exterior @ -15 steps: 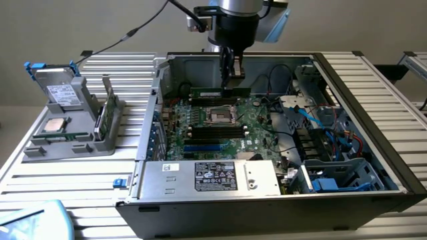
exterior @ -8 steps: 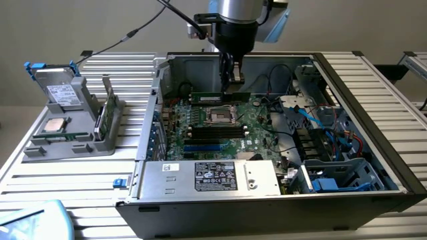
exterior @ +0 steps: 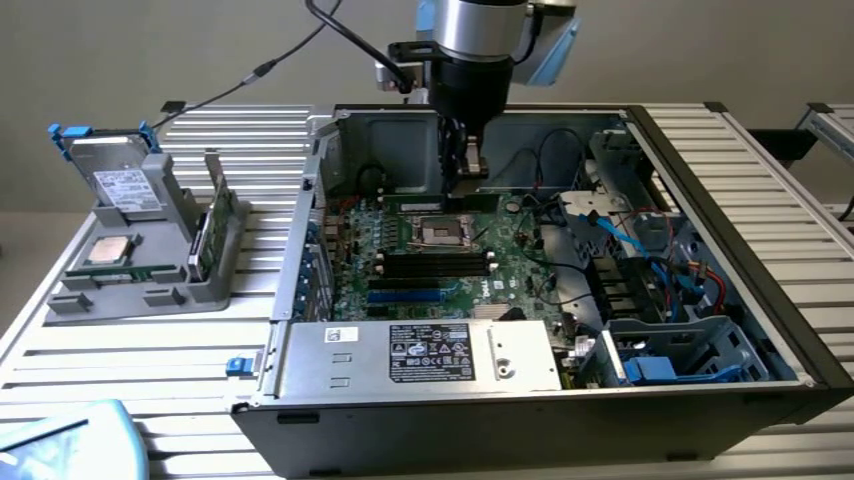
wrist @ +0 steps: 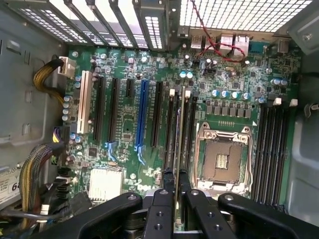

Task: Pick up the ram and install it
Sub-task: 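Insert the ram into the slot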

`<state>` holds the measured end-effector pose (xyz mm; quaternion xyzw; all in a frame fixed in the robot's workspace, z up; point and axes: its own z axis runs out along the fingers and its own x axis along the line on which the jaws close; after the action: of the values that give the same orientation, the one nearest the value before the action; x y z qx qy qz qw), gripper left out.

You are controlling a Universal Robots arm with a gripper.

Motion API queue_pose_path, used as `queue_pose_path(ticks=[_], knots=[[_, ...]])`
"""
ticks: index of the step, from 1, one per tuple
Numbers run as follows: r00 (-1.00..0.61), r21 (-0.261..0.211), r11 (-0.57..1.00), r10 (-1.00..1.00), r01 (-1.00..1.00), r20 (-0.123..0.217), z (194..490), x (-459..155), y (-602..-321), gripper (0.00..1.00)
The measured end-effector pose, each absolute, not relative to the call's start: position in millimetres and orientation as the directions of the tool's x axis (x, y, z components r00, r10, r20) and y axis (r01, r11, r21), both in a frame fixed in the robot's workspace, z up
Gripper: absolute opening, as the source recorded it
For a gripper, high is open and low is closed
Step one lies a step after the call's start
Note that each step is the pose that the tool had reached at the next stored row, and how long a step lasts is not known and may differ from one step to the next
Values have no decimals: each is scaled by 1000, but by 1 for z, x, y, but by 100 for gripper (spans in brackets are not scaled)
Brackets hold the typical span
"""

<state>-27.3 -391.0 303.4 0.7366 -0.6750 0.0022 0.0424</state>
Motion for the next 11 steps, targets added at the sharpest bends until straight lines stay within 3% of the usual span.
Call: queue_pose_path(ticks=[11], knots=[[72, 60, -68, -996, -996, 62, 284, -27, -391, 14]])
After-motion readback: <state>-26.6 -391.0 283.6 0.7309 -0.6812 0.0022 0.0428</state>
